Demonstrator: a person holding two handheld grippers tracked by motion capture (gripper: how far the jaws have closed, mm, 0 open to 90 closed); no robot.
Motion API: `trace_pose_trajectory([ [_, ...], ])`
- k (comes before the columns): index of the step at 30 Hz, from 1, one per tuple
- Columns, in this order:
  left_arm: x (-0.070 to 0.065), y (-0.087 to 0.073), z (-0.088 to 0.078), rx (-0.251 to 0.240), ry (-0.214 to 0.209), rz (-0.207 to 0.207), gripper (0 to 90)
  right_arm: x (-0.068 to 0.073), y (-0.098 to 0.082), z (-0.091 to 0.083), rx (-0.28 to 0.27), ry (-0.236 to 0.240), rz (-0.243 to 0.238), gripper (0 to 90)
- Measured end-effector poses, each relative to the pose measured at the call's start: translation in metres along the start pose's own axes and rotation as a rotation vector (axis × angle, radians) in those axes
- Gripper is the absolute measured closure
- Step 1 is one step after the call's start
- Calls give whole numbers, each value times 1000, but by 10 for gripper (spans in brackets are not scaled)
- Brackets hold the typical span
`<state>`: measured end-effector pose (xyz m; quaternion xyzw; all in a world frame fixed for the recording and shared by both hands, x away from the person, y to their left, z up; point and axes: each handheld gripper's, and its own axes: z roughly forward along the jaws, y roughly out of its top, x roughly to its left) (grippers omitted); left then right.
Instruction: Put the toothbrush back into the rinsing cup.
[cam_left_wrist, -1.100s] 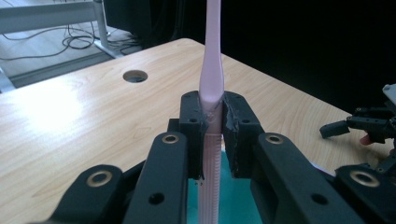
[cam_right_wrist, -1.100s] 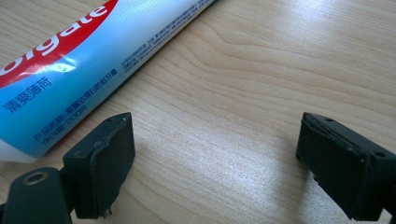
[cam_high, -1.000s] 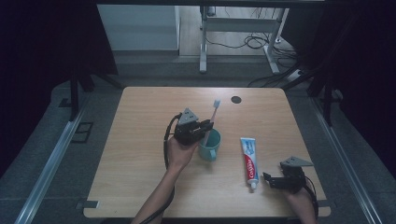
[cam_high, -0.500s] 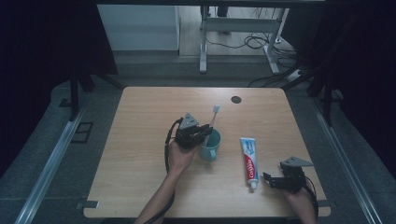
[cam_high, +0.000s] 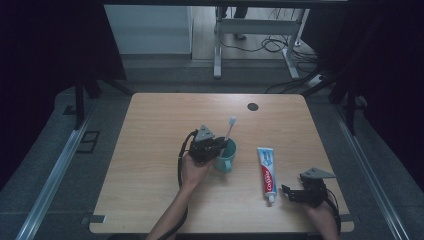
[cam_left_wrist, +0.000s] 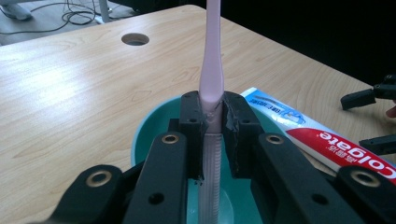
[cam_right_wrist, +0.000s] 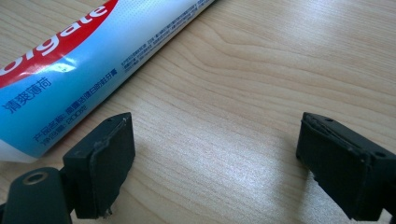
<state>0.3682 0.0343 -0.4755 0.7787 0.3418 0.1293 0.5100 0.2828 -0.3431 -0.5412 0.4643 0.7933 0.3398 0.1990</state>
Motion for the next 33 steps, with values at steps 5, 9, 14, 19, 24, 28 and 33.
trace_pose_trajectory([
  [5,-2,-1,3,21,4,17,788,0,0,0,0,0,0,111],
  [9,-3,-2,5,38,9,20,786,0,0,0,0,0,0,111],
  [14,-3,-4,8,63,12,20,784,0,0,0,1,0,1,111],
  [19,-4,-4,12,87,12,15,781,0,0,0,1,1,1,111],
  [24,-3,-5,14,97,11,8,780,0,0,0,1,2,0,111],
  [28,-3,-3,15,107,10,12,777,0,0,0,1,2,-1,111],
  [33,-5,-2,15,113,11,18,756,0,0,0,1,2,-1,111],
])
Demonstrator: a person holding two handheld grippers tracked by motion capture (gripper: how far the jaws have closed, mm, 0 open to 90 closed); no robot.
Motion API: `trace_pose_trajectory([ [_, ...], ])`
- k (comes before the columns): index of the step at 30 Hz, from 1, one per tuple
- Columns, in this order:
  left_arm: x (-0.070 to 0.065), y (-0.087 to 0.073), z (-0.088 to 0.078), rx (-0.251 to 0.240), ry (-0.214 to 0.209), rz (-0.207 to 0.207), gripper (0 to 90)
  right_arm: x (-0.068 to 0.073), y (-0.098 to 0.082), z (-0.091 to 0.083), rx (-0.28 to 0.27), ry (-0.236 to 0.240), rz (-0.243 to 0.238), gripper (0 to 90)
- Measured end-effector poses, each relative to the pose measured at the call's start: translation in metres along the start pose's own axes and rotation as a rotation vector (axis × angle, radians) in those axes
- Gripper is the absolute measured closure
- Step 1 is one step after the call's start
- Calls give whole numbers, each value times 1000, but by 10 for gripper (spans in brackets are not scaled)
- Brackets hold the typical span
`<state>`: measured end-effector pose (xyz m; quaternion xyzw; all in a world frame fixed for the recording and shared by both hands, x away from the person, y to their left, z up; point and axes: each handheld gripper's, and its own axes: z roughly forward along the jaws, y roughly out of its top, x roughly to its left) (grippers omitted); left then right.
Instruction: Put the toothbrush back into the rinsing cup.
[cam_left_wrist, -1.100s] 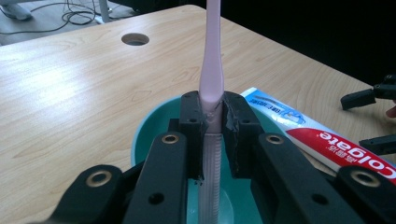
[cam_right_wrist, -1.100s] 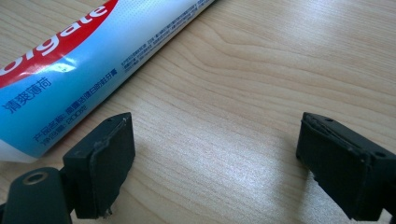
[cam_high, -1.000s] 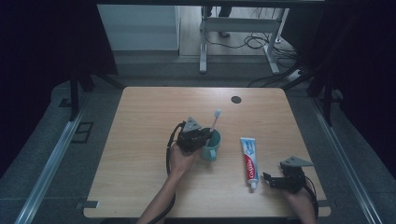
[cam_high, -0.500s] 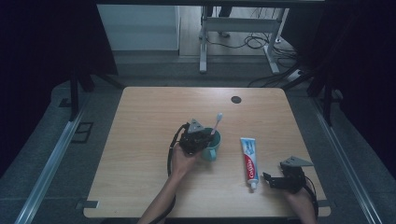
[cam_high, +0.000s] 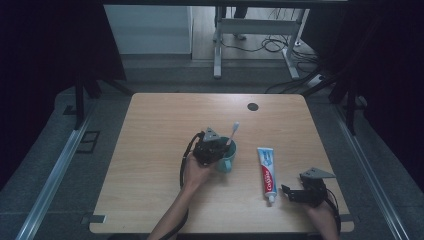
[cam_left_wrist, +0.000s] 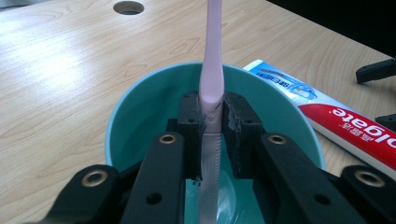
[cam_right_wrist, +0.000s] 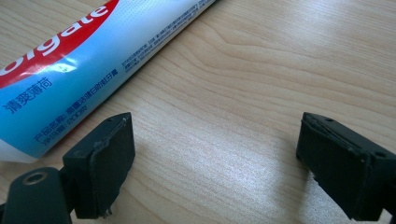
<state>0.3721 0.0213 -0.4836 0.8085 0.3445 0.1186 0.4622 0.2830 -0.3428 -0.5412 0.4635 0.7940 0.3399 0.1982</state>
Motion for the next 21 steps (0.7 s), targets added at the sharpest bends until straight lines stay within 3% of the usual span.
trace_pose_trajectory([
  [21,-5,12,-15,-27,44,54,491,0,0,0,1,0,3,111],
])
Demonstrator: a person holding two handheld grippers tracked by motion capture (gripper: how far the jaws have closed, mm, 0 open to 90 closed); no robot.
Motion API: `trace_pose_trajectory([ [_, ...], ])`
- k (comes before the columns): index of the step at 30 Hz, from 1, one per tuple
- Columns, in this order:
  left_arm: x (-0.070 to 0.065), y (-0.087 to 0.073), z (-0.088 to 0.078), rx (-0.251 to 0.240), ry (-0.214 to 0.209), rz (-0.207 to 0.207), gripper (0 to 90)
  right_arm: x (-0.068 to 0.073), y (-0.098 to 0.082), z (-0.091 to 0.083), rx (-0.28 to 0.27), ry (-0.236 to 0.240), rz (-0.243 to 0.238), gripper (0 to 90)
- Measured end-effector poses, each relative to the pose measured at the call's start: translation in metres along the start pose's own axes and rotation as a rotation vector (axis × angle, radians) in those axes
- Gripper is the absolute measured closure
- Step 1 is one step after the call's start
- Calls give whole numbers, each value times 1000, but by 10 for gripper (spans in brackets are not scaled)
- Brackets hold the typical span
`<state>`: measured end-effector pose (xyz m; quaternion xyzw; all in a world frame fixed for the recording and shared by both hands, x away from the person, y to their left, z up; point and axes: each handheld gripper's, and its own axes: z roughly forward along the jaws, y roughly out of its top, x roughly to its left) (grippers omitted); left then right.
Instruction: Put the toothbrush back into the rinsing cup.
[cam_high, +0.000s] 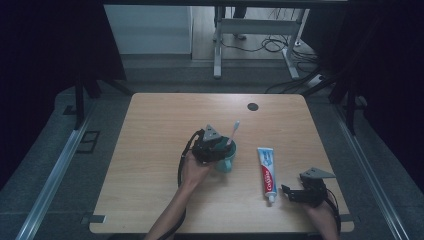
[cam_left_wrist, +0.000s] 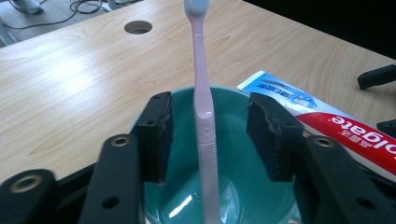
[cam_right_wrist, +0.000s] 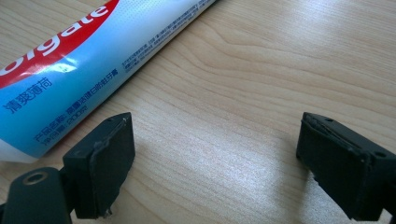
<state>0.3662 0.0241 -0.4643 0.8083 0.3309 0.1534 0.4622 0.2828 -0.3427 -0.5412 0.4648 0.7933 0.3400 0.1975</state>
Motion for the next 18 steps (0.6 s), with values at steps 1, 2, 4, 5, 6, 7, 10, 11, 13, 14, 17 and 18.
trace_pose_trajectory([
  [1,0,0,0,0,0,0,474,0,0,0,0,0,0,111],
  [2,0,1,-1,-1,5,2,474,0,0,0,0,0,0,111],
  [4,0,2,-4,-5,8,5,418,0,0,0,0,0,0,111],
  [5,0,3,-5,-5,9,4,396,0,0,0,-1,0,-1,111],
  [6,0,4,-6,-5,12,7,396,0,0,0,-1,0,-1,111],
  [7,0,4,-8,-4,16,10,349,0,0,0,-1,0,-1,111],
  [10,-1,6,-10,-1,21,17,292,0,0,0,-1,0,-2,111],
  [11,-1,6,-12,-1,26,18,276,0,0,0,-1,0,-2,111],
  [13,-1,6,-13,-1,27,18,240,0,0,0,-1,0,-2,111],
  [14,-1,6,-14,-2,29,15,240,0,0,0,-1,0,-2,111],
  [17,0,6,-18,3,33,16,182,0,0,0,-1,0,-3,111],
  [18,0,6,-18,3,33,16,169,0,0,0,-1,0,-3,111],
])
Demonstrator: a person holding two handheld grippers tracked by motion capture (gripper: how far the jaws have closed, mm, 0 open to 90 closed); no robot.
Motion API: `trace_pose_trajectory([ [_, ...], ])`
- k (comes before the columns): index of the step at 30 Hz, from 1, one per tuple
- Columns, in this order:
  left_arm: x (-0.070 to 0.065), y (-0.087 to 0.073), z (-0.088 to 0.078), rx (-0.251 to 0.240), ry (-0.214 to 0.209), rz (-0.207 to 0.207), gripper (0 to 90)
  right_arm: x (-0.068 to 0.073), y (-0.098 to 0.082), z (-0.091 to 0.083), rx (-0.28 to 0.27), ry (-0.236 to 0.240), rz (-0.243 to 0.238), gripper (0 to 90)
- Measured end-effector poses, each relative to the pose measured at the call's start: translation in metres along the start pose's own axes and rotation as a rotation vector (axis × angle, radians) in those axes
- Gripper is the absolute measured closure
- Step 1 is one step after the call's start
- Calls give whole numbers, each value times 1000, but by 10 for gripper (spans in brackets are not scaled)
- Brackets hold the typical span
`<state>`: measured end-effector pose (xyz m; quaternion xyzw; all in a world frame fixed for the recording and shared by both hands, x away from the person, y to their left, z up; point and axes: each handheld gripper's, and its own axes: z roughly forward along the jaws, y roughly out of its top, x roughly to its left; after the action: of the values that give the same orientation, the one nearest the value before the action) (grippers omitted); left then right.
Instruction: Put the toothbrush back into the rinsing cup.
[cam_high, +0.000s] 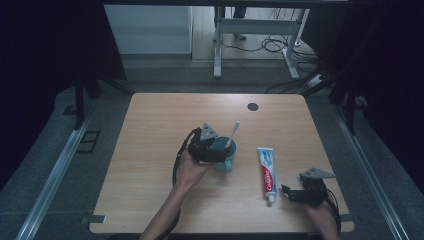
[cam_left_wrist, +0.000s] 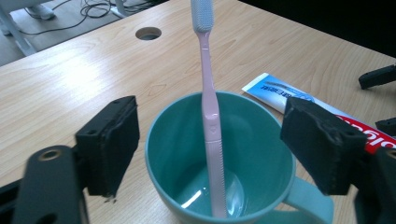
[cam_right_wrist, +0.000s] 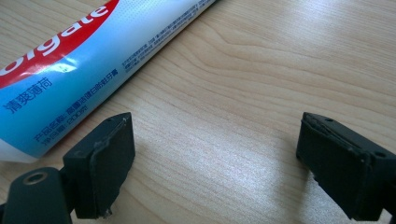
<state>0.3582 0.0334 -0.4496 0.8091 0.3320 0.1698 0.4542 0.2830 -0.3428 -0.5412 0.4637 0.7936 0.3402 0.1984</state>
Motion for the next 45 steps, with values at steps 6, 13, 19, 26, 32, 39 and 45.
trace_pose_trajectory([
  [6,2,-2,-8,1,-3,-7,136,0,0,0,0,0,0,111],
  [13,4,-8,-17,7,1,-6,66,0,0,0,0,0,0,111],
  [19,5,-14,-24,9,0,-5,26,0,0,0,-1,0,-2,111],
  [26,3,-22,-30,7,12,8,0,0,0,0,0,0,0,111],
  [32,5,-34,-35,5,22,5,0,0,0,0,0,0,0,111],
  [39,9,-49,-42,17,37,-6,0,0,0,0,1,0,1,111],
  [45,11,-63,-45,30,50,-11,0,0,0,0,1,0,0,111],
])
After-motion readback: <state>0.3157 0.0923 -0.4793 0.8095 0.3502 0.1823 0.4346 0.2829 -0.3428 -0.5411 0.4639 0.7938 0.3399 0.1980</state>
